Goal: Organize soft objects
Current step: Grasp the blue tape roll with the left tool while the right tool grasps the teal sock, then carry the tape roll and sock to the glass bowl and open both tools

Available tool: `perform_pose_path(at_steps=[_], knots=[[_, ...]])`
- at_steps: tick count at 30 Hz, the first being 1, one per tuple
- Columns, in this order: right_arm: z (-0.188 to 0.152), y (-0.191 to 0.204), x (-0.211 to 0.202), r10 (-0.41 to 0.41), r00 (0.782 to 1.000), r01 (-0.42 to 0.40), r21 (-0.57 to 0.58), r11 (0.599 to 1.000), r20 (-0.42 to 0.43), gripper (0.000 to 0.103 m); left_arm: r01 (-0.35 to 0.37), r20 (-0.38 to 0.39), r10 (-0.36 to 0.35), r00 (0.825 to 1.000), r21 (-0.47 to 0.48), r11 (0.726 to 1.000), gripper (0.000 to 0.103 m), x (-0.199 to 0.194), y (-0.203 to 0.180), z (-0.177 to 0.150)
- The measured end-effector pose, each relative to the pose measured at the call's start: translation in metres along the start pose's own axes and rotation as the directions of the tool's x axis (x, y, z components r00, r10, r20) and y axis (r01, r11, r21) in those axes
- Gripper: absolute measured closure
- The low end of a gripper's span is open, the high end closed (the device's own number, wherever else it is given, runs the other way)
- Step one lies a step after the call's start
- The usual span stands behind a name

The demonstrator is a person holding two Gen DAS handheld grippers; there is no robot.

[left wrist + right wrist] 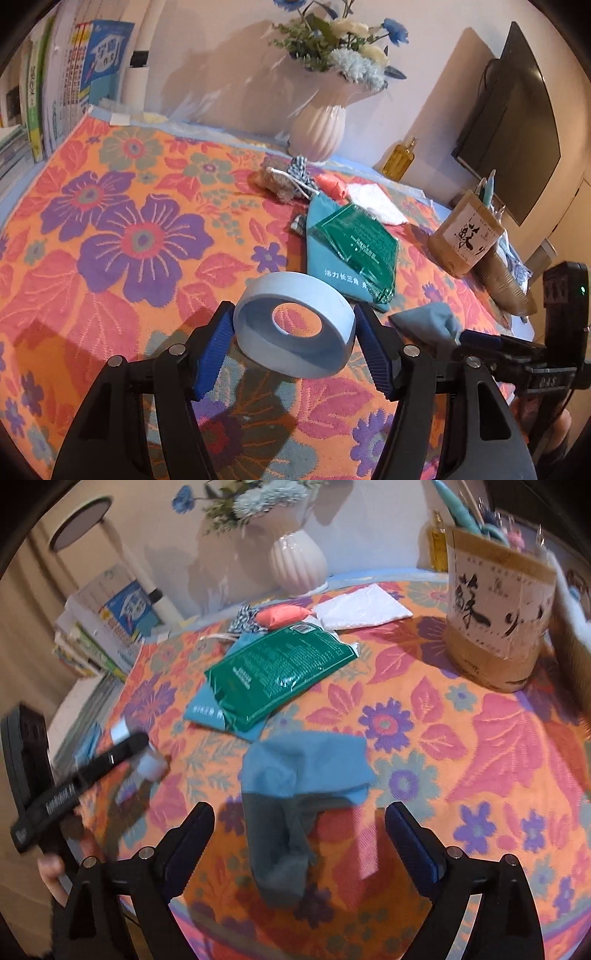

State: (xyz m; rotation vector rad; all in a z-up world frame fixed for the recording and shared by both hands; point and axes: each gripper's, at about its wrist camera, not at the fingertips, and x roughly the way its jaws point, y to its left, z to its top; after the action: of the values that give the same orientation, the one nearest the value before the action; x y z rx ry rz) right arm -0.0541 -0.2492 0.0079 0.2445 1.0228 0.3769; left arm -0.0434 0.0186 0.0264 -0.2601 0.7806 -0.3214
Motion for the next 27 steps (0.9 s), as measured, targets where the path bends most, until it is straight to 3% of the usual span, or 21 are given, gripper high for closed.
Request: perform_pose_path(at_steps=[3,5,6,8,11,18,22,27], knots=[[0.007,0.007,0.017,-0.011,1.000,0.011,0.008,1.000,0.004,0.009,-0.008,0.002,0.008,1.000,0.024,1.000,0.040,0.000,-0.004,-0.001],[0.005,0.016,0.017,-0.040,0.999,0.041,-0.025,0.999,0.031,0.017,-0.012,0.004,0.012,1.000,0.038,0.999,0.040,0.000,-0.006,-0.001],[0.004,0.020,0.017,-0.033,0.998,0.035,-0.039,0.999,0.046,0.042,-0.012,0.003,0.012,1.000,0.041,0.999,0.040,0.001,-0.007,-0.001],[0.002,0.024,0.018,-0.020,0.999,0.023,-0.061,0.998,0.049,0.068,-0.017,0.003,0.016,1.000,0.043,0.999,0.040,0.002,-0.007,0.000],[0.000,0.029,0.017,-0.062,0.996,0.069,-0.098,0.993,0.070,0.078,-0.024,0.002,0.024,1.000,0.048,0.999,0.040,0.002,-0.008,-0.001],[0.006,0.032,-0.021,-0.014,0.982,0.037,-0.119,0.992,0.186,0.079,-0.077,0.007,0.076,0.997,0.074,0.994,0.040,0.001,-0.019,-0.002],[0.010,0.036,-0.045,-0.030,0.967,0.065,-0.134,0.989,0.252,0.079,-0.019,0.014,0.018,1.000,0.082,0.996,0.040,-0.002,-0.039,0.002],[0.018,0.021,-0.073,-0.045,0.951,0.076,-0.090,0.993,0.305,0.079,0.019,0.076,-0.033,0.997,0.186,0.982,0.040,-0.019,-0.086,0.020]])
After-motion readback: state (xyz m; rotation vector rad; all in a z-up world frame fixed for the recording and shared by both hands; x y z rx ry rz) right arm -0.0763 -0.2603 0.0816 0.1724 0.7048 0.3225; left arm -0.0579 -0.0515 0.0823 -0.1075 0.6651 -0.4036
